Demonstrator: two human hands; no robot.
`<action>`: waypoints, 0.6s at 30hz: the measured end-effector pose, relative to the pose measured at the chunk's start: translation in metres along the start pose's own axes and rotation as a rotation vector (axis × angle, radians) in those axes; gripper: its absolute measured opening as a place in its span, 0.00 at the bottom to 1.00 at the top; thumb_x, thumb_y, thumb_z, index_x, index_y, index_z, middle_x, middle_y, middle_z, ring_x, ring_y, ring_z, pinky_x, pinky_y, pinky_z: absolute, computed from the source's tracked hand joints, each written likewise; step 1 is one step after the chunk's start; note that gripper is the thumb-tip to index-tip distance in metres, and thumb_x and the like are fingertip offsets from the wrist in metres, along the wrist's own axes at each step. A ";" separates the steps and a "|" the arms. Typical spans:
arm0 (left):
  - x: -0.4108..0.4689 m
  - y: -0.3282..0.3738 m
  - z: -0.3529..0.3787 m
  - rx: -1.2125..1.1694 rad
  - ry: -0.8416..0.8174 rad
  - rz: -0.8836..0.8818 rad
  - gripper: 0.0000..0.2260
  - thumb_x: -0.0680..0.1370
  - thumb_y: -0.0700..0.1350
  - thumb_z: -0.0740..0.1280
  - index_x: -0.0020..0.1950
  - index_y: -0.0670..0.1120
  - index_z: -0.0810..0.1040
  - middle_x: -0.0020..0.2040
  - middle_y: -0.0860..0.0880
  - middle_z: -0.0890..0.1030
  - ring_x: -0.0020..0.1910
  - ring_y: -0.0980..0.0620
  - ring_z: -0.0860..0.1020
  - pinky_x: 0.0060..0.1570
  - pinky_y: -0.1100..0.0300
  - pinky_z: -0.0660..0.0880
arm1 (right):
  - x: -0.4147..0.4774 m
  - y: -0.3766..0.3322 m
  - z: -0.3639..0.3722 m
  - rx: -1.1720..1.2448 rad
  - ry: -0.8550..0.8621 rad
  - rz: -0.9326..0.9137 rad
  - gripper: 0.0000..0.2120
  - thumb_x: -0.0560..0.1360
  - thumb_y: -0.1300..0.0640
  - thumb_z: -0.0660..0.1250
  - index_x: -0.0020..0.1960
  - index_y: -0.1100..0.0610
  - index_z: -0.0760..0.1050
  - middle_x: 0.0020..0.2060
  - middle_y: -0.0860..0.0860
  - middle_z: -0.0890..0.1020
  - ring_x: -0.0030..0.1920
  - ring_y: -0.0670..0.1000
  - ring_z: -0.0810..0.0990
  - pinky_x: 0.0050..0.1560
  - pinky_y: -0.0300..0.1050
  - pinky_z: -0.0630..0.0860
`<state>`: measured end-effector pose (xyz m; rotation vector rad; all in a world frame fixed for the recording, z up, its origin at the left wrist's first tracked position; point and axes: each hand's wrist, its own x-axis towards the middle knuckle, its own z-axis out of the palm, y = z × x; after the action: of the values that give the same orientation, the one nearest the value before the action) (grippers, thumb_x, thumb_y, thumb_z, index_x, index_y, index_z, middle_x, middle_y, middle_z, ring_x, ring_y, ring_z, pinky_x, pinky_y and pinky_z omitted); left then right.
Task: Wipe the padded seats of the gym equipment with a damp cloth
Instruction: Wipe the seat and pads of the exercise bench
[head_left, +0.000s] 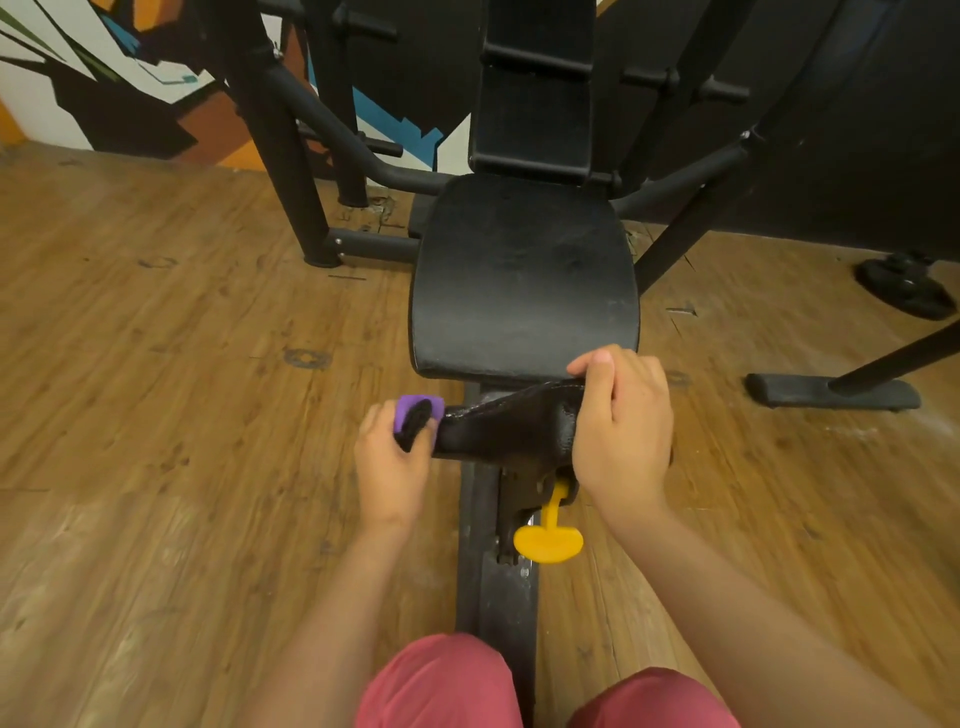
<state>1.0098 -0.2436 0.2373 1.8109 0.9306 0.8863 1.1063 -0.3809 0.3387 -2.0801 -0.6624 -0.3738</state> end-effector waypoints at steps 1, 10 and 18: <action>0.003 -0.003 -0.001 -0.006 0.036 -0.058 0.05 0.75 0.41 0.70 0.47 0.48 0.76 0.45 0.50 0.78 0.46 0.51 0.76 0.38 0.72 0.67 | 0.000 0.000 0.000 -0.001 0.004 0.002 0.24 0.78 0.47 0.44 0.43 0.55 0.76 0.39 0.46 0.76 0.45 0.41 0.68 0.44 0.31 0.65; -0.029 0.038 0.026 -0.190 -0.129 0.011 0.05 0.76 0.45 0.70 0.51 0.46 0.78 0.44 0.52 0.80 0.45 0.59 0.78 0.44 0.66 0.76 | 0.000 -0.001 -0.001 -0.020 0.001 0.003 0.25 0.77 0.46 0.43 0.43 0.55 0.76 0.38 0.47 0.77 0.44 0.43 0.69 0.43 0.39 0.66; 0.026 -0.032 -0.008 -0.142 -0.047 -0.314 0.07 0.76 0.39 0.69 0.53 0.40 0.78 0.45 0.45 0.80 0.46 0.46 0.78 0.39 0.64 0.73 | 0.000 -0.001 0.000 -0.018 -0.002 0.000 0.26 0.77 0.45 0.43 0.44 0.56 0.77 0.39 0.47 0.77 0.44 0.43 0.69 0.41 0.30 0.63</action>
<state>1.0075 -0.2076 0.2152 1.5073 1.0591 0.6900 1.1053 -0.3807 0.3398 -2.0975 -0.6624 -0.3792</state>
